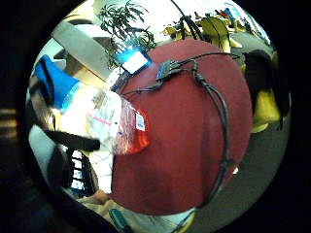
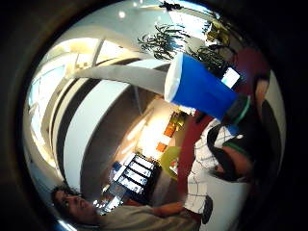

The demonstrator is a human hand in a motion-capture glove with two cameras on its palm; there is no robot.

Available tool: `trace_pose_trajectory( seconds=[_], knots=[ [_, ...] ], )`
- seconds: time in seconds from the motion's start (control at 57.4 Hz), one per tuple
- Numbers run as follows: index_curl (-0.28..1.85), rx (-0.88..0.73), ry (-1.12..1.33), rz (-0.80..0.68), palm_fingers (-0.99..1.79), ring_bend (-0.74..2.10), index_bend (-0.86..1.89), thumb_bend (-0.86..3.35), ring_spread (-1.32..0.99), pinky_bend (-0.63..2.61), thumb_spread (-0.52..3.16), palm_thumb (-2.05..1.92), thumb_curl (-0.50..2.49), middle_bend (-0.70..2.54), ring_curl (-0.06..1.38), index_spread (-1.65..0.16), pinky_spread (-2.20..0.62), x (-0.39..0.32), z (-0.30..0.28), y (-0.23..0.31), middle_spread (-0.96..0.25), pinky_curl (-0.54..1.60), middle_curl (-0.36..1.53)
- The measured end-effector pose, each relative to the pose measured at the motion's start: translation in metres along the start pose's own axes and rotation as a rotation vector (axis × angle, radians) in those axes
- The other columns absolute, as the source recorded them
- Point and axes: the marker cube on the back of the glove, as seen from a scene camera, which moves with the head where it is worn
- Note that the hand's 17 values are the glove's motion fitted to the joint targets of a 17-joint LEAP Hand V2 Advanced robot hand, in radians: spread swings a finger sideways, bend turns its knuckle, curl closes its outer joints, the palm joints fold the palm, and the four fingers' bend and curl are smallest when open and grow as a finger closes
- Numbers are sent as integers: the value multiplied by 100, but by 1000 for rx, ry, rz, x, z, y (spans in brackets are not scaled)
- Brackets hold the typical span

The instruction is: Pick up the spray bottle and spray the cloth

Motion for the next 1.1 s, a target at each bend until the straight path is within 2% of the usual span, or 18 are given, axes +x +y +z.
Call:
trace_pose_trajectory(
  seconds=[0.07,0.157,0.226,0.296,0.313,0.366,0.383,0.47,0.662,0.871,1.097],
  knots=[
    [60,-98,74,24,115,92,55,0,-19,91,121,97,61,72,60,-24,-20,-4,-8,18,-17,59,69],
    [59,-111,167,-83,108,87,45,-2,-16,83,121,93,61,64,58,-22,-22,0,-18,32,-16,56,66],
    [57,-166,229,-74,105,80,37,-3,-13,72,121,88,60,58,55,-21,-21,-4,-31,51,-13,52,64],
    [56,-238,302,-72,89,63,34,-4,-10,58,121,83,58,55,51,-22,-14,-9,-41,68,-10,49,61],
    [55,-257,323,-73,76,58,33,-4,-9,53,122,80,57,52,49,-23,-10,-11,-44,71,-9,47,59],
    [54,-328,392,-84,77,51,31,-3,-8,47,123,77,56,50,47,-24,-6,-16,-50,79,-7,45,57],
    [52,-357,417,-93,66,45,29,-4,-8,43,123,74,54,46,44,-26,-1,-17,-52,82,-6,42,55],
    [49,-467,534,-136,48,33,26,-3,-8,35,124,70,51,38,40,-31,11,-28,-64,93,-3,39,51],
    [41,-448,660,-190,39,21,17,-3,-9,27,121,63,46,21,33,-38,20,-52,-83,110,-2,34,42],
    [38,-509,772,-182,36,19,18,-3,-9,25,115,59,42,16,32,-40,22,-69,-107,133,-4,34,36],
    [36,-475,698,-154,34,20,17,-3,-8,26,110,56,39,16,31,-41,23,-61,-117,132,-5,35,32]
  ],
)
